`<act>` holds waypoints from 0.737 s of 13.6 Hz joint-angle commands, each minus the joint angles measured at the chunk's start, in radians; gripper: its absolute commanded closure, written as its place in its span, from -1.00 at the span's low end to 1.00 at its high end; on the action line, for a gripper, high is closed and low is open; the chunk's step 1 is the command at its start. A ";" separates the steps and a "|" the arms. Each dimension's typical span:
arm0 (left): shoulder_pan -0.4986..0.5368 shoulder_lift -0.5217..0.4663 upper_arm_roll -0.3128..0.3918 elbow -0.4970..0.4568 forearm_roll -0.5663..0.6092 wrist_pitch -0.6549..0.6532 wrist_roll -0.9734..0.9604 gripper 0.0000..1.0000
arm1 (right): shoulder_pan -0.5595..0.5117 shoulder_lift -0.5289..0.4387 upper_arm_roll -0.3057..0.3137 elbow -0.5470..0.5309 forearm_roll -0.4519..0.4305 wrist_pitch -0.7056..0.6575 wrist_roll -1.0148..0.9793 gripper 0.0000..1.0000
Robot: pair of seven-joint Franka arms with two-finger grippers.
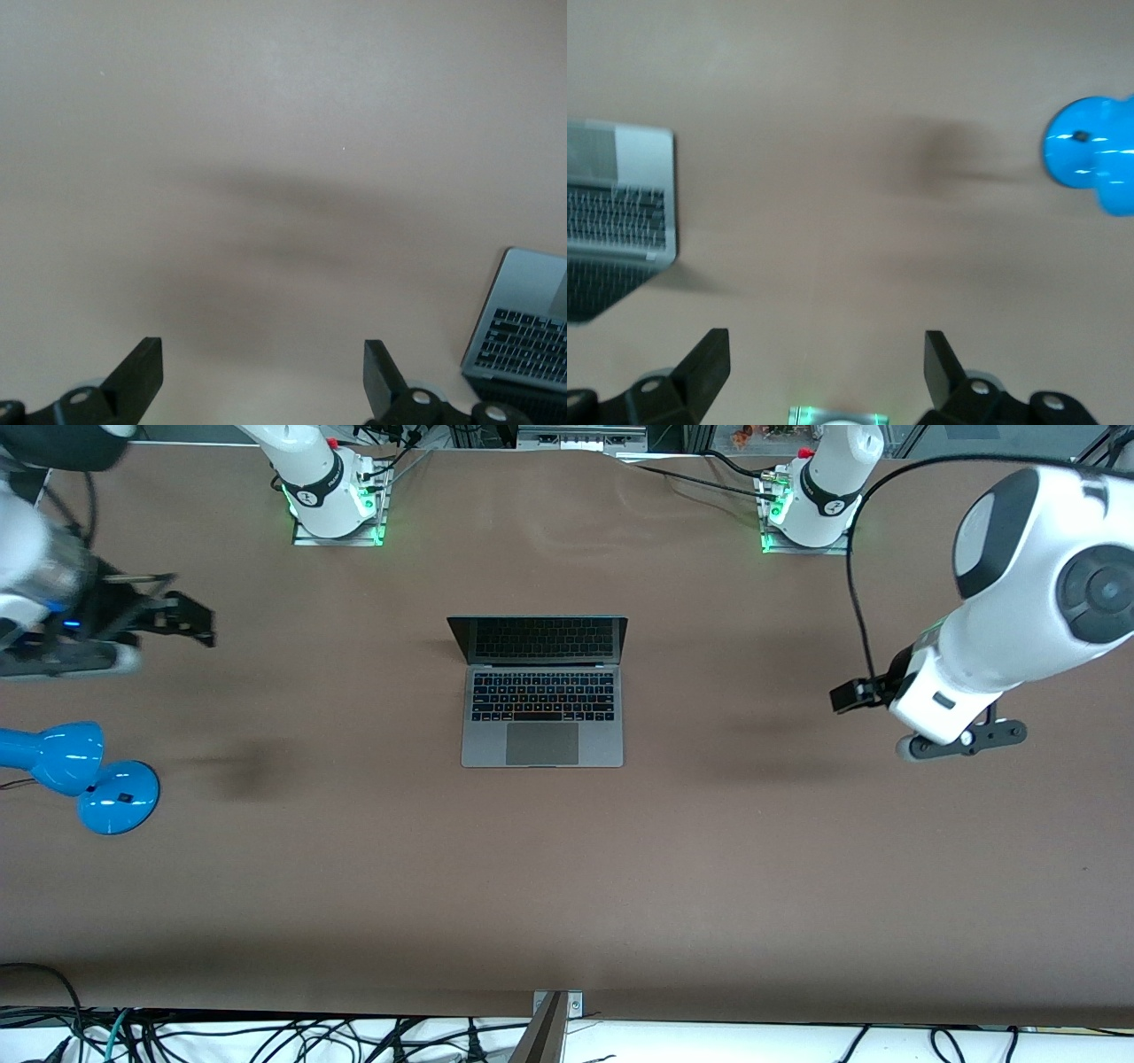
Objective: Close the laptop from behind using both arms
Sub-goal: 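Move the left gripper and the right gripper toward the laptop screen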
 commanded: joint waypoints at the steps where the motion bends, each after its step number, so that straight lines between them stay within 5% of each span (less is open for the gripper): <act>1: -0.028 0.038 0.004 0.049 -0.014 -0.001 -0.047 -1.00 | 0.073 0.021 -0.005 0.012 0.007 -0.073 0.010 -0.69; 4: -0.030 0.038 0.003 0.051 -0.167 -0.004 -0.059 -1.00 | 0.142 0.053 -0.005 0.012 0.007 -0.109 0.010 -0.21; 7: -0.073 0.041 -0.010 0.037 -0.174 -0.008 -0.062 -1.00 | 0.207 0.089 -0.005 0.013 0.016 -0.148 0.027 0.63; 10: -0.177 0.041 -0.011 0.031 -0.174 -0.016 -0.209 -1.00 | 0.213 0.123 -0.005 0.013 0.189 -0.204 0.156 0.96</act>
